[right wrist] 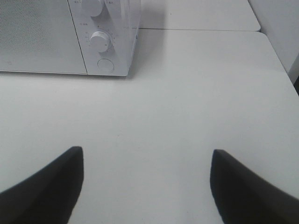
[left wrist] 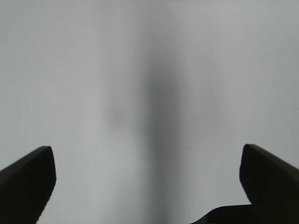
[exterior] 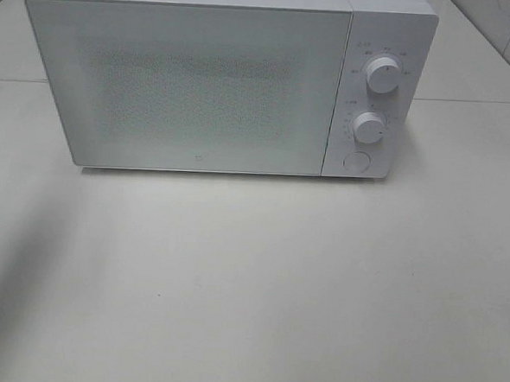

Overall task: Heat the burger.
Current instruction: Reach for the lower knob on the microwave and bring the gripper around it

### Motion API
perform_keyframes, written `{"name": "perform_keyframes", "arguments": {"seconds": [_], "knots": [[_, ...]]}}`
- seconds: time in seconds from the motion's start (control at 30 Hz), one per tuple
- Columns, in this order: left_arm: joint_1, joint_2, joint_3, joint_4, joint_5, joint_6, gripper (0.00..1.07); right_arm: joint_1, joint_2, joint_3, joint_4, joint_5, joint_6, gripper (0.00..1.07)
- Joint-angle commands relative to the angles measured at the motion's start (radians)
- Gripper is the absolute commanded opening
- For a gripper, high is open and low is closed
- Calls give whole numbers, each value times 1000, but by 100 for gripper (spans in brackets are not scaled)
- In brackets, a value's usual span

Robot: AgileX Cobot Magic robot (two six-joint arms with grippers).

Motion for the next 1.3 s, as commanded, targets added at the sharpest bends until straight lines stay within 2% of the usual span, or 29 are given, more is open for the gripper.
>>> {"name": "perform_keyframes", "arguments": {"seconds": [0.03,0.07,0.1,0.13,0.17,0.23,0.33,0.4,0.43,0.47,0.63,0.83,1.3], "knots": [[91,-159,152,-11,-54,24,100,-7,-31,0,3,-15,-6,74],[91,-159,152,-11,-54,24,100,-7,-31,0,3,-15,-6,74],[105,-189,180,-10,-64,24,100,-7,-31,0,3,-15,-6,74],[120,-255,246,-9,-90,24,100,-7,-31,0,3,-15,-6,74],[120,-255,246,-9,-90,24,100,-7,-31,0,3,-15,-6,74],[120,-355,325,5,-110,23,100,-7,-31,0,3,-15,-6,74],[120,-410,371,11,-103,23,100,-7,-31,0,3,-15,-6,74],[120,-489,446,28,-103,23,100,-7,-31,0,3,-15,-6,74],[120,-489,446,28,-103,23,100,-7,-31,0,3,-15,-6,74],[120,-542,496,27,-107,23,100,-7,-31,0,3,-15,-6,74],[120,-628,522,11,-110,23,100,-7,-31,0,3,-15,-5,74],[120,-735,548,23,-1,22,100,-7,-31,0,2,-15,-4,74],[120,-950,549,11,-5,22,100,-7,-31,0,2,-15,-5,74]]}}
